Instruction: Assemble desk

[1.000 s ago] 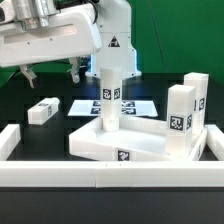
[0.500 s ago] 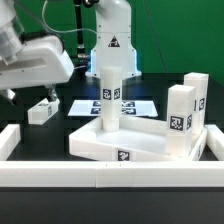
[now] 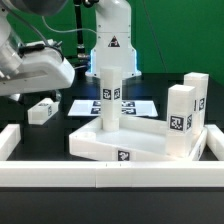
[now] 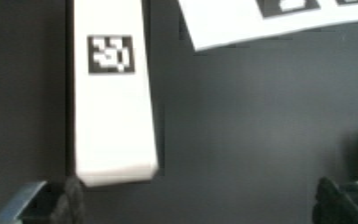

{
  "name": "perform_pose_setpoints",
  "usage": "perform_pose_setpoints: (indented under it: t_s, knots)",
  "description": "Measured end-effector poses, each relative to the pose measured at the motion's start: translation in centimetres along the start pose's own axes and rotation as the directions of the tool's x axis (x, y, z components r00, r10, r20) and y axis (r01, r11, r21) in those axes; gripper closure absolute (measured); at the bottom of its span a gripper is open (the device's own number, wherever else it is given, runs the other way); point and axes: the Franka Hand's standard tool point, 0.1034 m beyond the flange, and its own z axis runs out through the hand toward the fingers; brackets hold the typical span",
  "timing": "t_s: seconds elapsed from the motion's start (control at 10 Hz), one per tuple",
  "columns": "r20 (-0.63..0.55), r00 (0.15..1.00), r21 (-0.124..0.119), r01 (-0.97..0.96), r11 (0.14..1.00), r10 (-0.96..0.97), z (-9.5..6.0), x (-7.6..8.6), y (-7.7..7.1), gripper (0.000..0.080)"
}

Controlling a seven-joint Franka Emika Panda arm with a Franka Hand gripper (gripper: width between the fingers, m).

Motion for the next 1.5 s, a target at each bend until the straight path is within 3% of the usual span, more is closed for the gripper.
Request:
perform_pose_setpoints:
  t_s: [0.2, 0.6, 0.9, 1.1, 1.3, 1.4, 1.5]
  knots:
    - [0.111, 0.993, -0.01, -0.046, 0.999, 0.046, 0.8, 0.4, 1.8, 0.0151]
    - [0.106, 0.993, -0.011, -0.052, 0.999, 0.053, 0.9, 0.5, 2.0, 0.0151]
    - [0.203, 0.974, 0.008, -0.105, 0.994, 0.101, 4.1, 0.4, 2.3, 0.0151]
    - [0.196, 0.975, 0.004, -0.106, 0.994, 0.103, 4.1, 0.5, 2.5, 0.0151]
    - [0.194, 0.975, 0.004, -0.106, 0.994, 0.103, 4.1, 0.6, 2.5, 0.0401]
    - [0.194, 0.975, 0.004, -0.106, 0.994, 0.104, 4.1, 0.6, 2.5, 0.0401]
    - [0.194, 0.975, 0.004, -0.106, 0.994, 0.104, 4.1, 0.6, 2.5, 0.0512]
